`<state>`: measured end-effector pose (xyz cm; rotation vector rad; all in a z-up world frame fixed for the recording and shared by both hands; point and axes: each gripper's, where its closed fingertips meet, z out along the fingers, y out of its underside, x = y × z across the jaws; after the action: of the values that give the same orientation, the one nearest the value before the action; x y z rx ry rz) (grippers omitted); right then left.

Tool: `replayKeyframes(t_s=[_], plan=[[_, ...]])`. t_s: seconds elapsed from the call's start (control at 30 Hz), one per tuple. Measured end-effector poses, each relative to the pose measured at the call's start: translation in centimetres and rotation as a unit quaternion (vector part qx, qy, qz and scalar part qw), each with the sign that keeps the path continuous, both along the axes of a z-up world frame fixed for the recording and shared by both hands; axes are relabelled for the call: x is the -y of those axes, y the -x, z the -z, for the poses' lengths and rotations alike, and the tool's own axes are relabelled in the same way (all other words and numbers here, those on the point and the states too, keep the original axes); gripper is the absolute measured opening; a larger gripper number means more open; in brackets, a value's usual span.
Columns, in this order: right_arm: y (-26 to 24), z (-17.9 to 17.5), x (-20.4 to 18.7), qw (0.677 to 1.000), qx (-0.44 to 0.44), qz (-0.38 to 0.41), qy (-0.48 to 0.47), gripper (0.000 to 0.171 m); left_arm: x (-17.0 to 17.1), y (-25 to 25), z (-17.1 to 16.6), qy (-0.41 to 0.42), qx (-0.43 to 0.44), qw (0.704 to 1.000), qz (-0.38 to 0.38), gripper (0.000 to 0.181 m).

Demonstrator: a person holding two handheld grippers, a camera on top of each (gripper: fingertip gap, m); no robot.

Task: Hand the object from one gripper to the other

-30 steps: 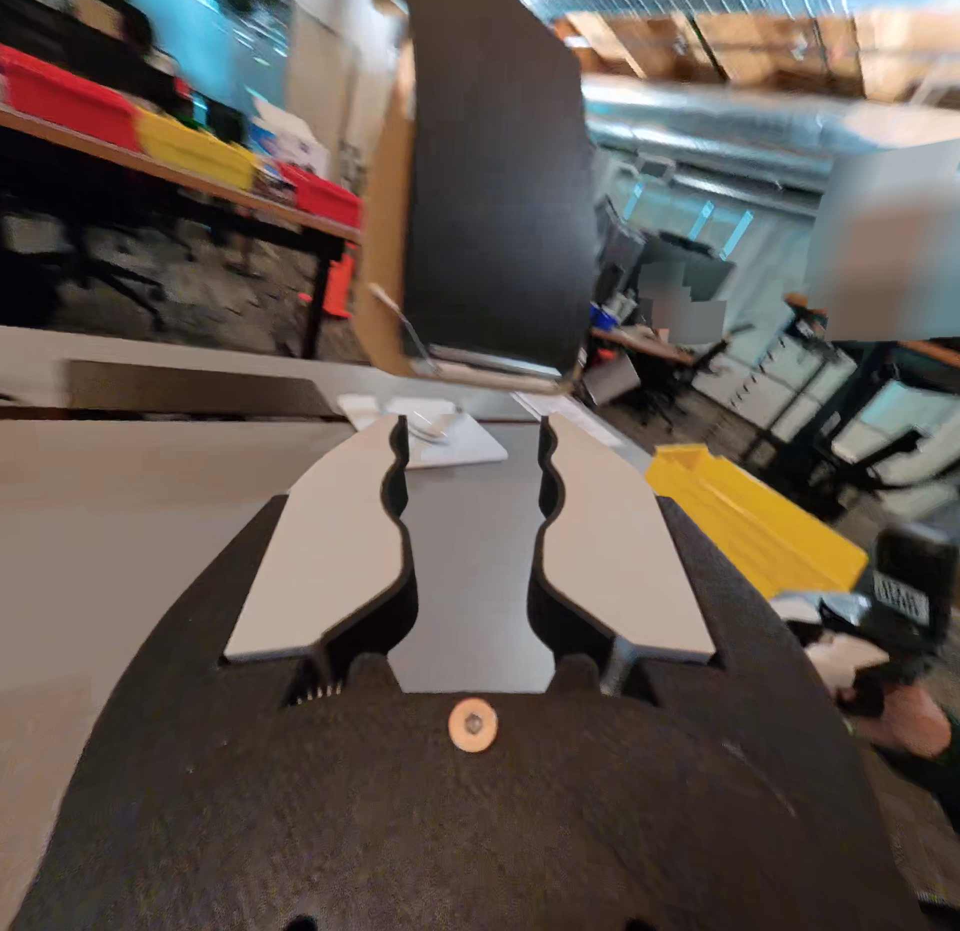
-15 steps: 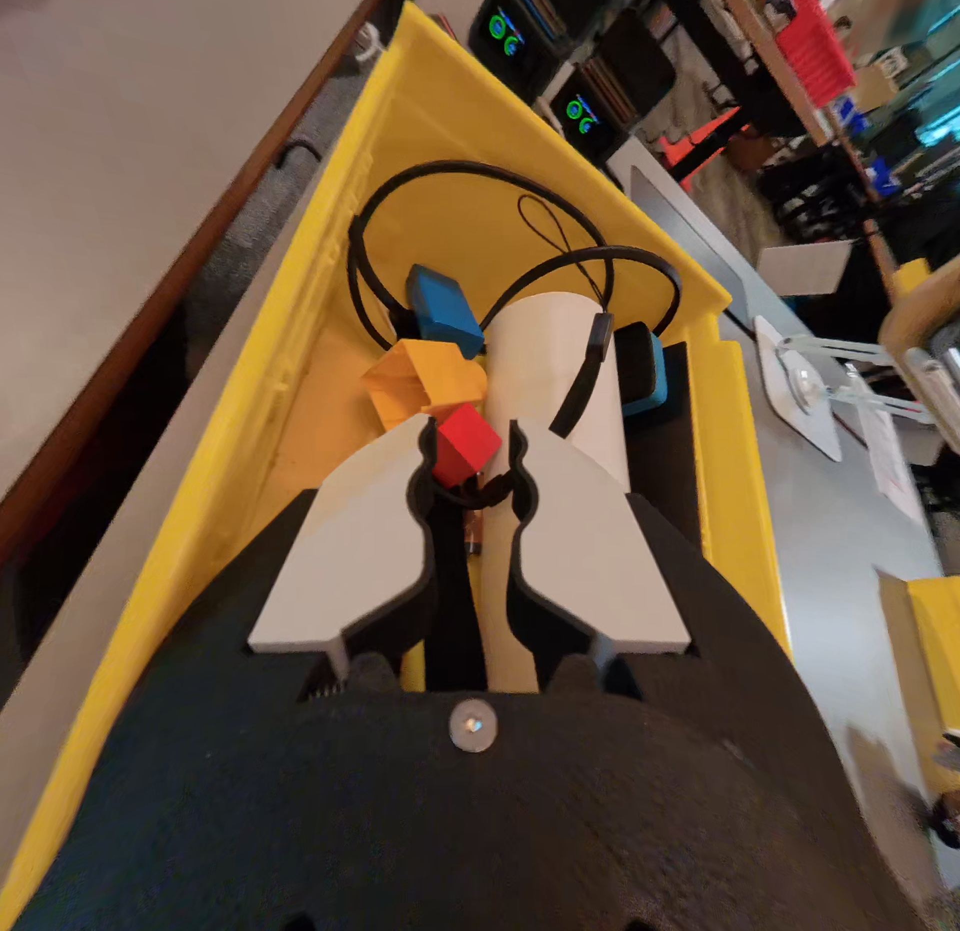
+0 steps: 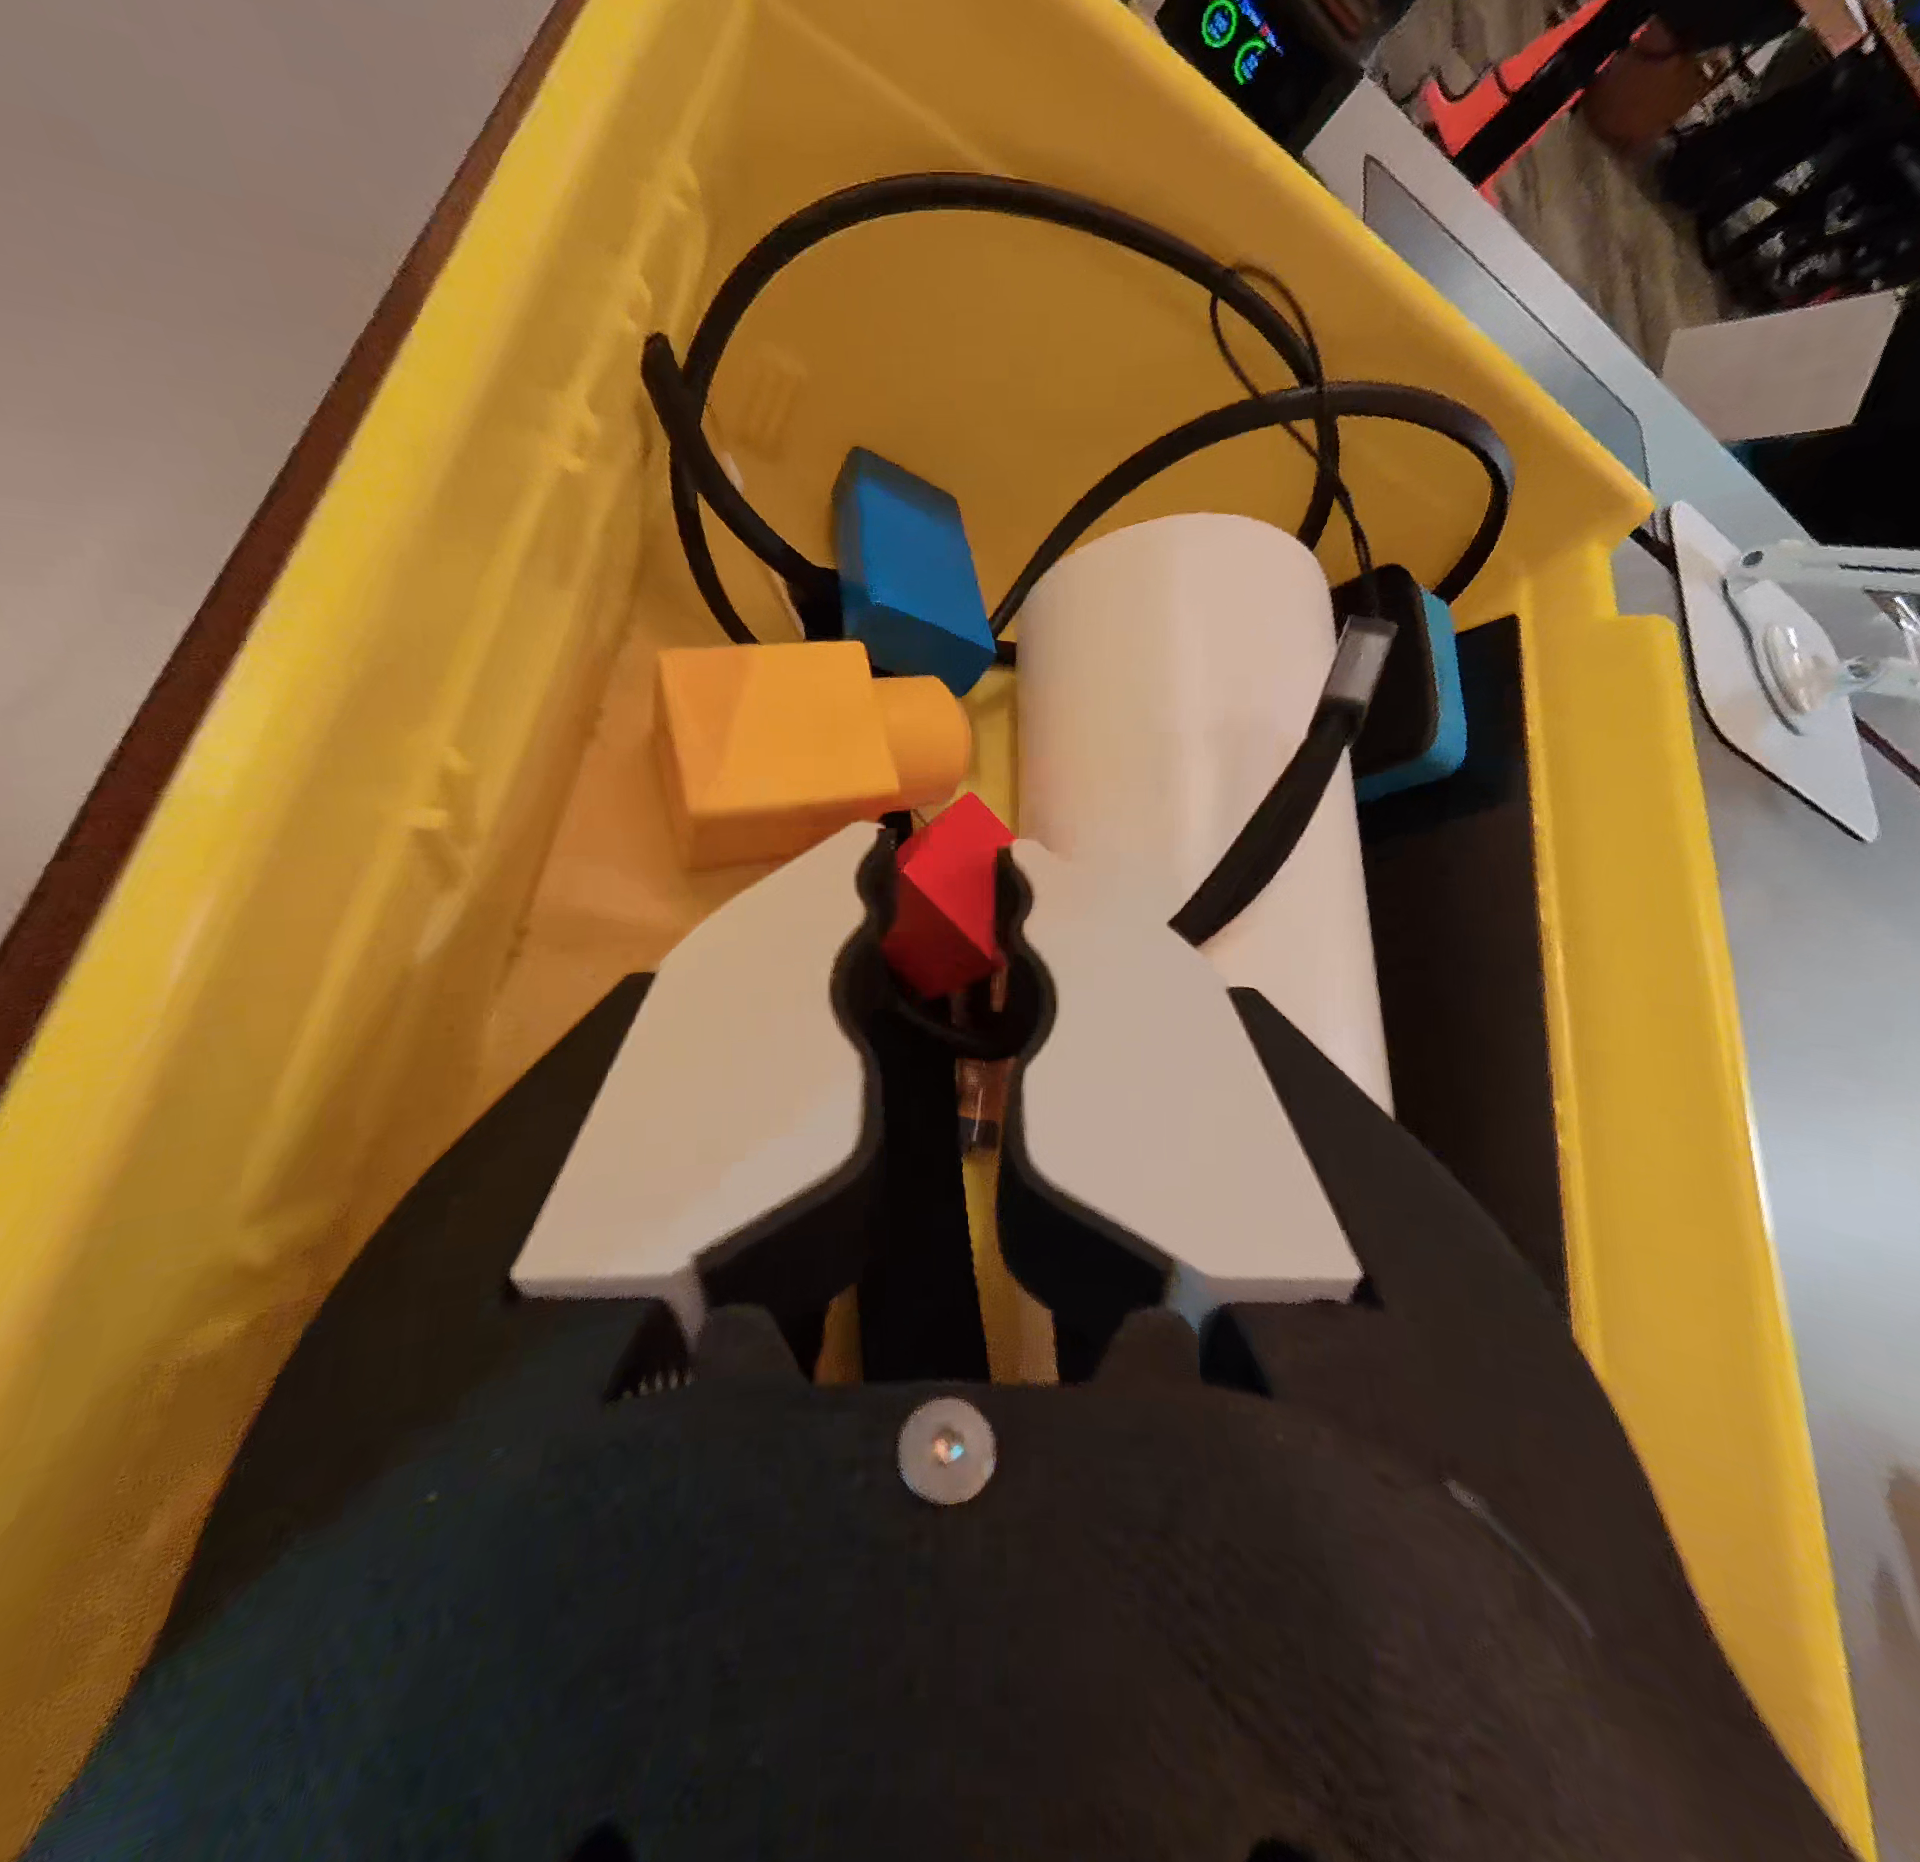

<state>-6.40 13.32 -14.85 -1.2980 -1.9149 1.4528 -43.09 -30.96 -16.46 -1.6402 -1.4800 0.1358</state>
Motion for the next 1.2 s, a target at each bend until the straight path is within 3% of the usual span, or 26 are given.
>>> replayKeyframes(t_s=[0.07,0.13,0.23,0.37,0.6,0.73,0.8,0.93,1.03,1.2], plan=[[0.0,0.1,0.1,1.0,0.002,-0.004,-0.001,0.03,0.1,-0.1,-0.8,-0.018,-0.01,1.0,0.0,0.001],[0.0,0.2,0.3,1.0,0.005,-0.007,-0.001,0.03,0.4,0.1,-2.0,-0.048,-0.022,0.998,-0.018,0.0],[0.0,0.3,0.4,1.0,0.006,-0.01,0.0,0.03,1.6,0.5,-2.5,-0.009,-0.051,0.998,-0.043,0.009],[-0.1,0.3,0.4,1.0,0.007,-0.01,-0.002,0.03,0.4,-0.1,-1.3,-0.029,0.003,0.999,-0.014,0.029],[-0.1,0.5,0.4,1.0,0.01,-0.011,-0.004,0.03,0.4,0.0,0.7,-0.019,0.025,0.999,-0.016,0.036],[0.0,0.6,0.4,1.0,0.014,-0.012,-0.006,0.03,-0.2,-0.3,0.3,-0.052,0.029,0.998,0.001,0.019],[0.0,0.6,0.5,1.0,0.014,-0.012,-0.007,0.03,0.1,0.0,-0.9,-0.055,0.001,0.998,-0.01,0.0],[-0.1,0.6,0.5,1.0,0.014,-0.014,-0.006,0.03,0.7,0.2,-3.9,-0.061,-0.052,0.996,-0.025,0.0],[-0.1,0.6,0.5,1.0,0.014,-0.015,-0.006,0.03,1.0,0.2,-3.5,-0.024,-0.051,0.998,-0.026,0.0],[-0.2,0.7,0.6,1.0,0.014,-0.016,-0.009,0.03,-0.3,0.4,-0.6,-0.01,-0.01,1.0,0.001,0.039]])
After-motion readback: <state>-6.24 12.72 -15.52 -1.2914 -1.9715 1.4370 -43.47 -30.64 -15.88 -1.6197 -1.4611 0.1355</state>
